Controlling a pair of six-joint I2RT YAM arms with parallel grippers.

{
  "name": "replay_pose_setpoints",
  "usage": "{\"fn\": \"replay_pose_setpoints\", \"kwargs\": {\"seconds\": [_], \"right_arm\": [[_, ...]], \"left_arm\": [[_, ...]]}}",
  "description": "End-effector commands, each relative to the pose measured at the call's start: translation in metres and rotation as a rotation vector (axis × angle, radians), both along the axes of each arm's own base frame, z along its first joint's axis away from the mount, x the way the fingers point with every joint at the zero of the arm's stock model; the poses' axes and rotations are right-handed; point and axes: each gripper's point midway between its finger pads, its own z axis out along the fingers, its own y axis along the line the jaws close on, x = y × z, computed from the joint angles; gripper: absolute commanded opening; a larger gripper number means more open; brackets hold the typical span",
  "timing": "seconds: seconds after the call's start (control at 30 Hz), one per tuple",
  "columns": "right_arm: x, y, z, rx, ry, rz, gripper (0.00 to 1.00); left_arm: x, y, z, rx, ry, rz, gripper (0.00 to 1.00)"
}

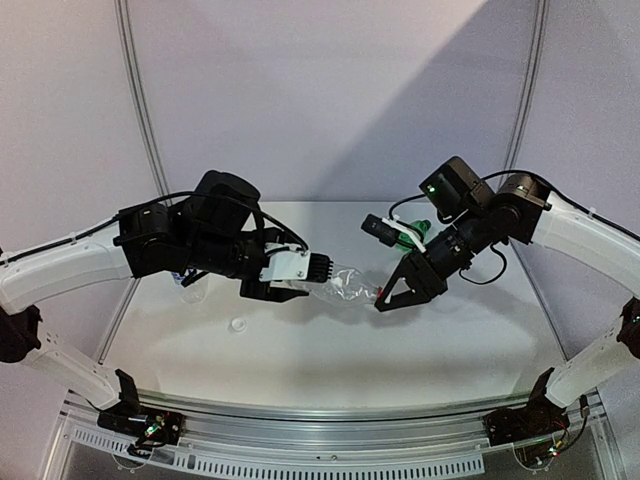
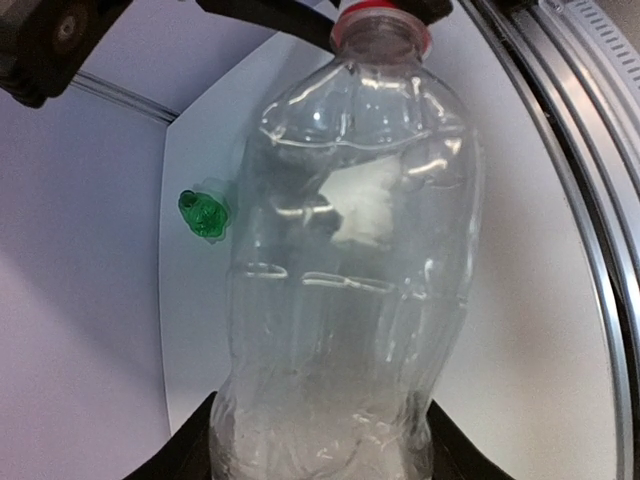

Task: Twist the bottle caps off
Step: Pass from the right arm to the left, then pass from the left arm to the right

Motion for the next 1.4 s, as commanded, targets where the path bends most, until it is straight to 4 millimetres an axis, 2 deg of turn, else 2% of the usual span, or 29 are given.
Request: {"fn": "replay_pose_setpoints", "kwargs": {"seconds": [0.0, 0.07, 0.2, 0.23, 0.27, 0.67, 0.77, 0.93, 1.07, 1.17, 1.37], "right_arm": [[0.005, -0.002, 0.014, 0.009, -0.049, -0.018, 0.28], [0.011, -0.003, 0.017, 0.0, -0.079, -0.047, 0.58], [0.022, -0.006, 0.032, 0.035, -0.174, -0.1, 0.85], [0.024, -0.009, 0.039, 0.053, -0.205, -0.118, 0.95], [0.028, -0.01, 0.043, 0.065, -0.234, -0.137, 0.98], [0.04, -0.038, 0.094, 0.265, -0.461, -0.327, 0.99], [0.043, -0.042, 0.106, 0.312, -0.502, -0.364, 0.99], [0.053, -0.046, 0.123, 0.386, -0.556, -0.441, 0.99], [0.058, -0.042, 0.132, 0.442, -0.567, -0.466, 0.99], [0.062, -0.035, 0.134, 0.469, -0.563, -0.464, 0.99], [0.068, -0.015, 0.152, 0.566, -0.545, -0.444, 0.99]], "left_arm": [[-0.005, -0.008, 0.008, -0.02, -0.002, -0.023, 0.27], [-0.005, -0.007, 0.007, -0.023, 0.004, -0.009, 0.27], [-0.005, -0.008, 0.007, -0.06, 0.065, 0.034, 0.27], [-0.006, -0.009, 0.008, -0.075, 0.085, 0.044, 0.27], [-0.006, -0.01, 0.008, -0.09, 0.106, 0.057, 0.27], [-0.005, 0.0, 0.031, -0.417, 0.336, 0.225, 0.27], [-0.004, 0.003, 0.047, -0.539, 0.413, 0.252, 0.27], [0.011, 0.012, 0.075, -0.754, 0.55, 0.311, 0.27], [0.024, 0.015, 0.101, -0.915, 0.641, 0.331, 0.22], [0.026, 0.015, 0.119, -1.011, 0.717, 0.305, 0.21], [0.029, 0.014, 0.141, -1.138, 0.826, 0.252, 0.21]]}}
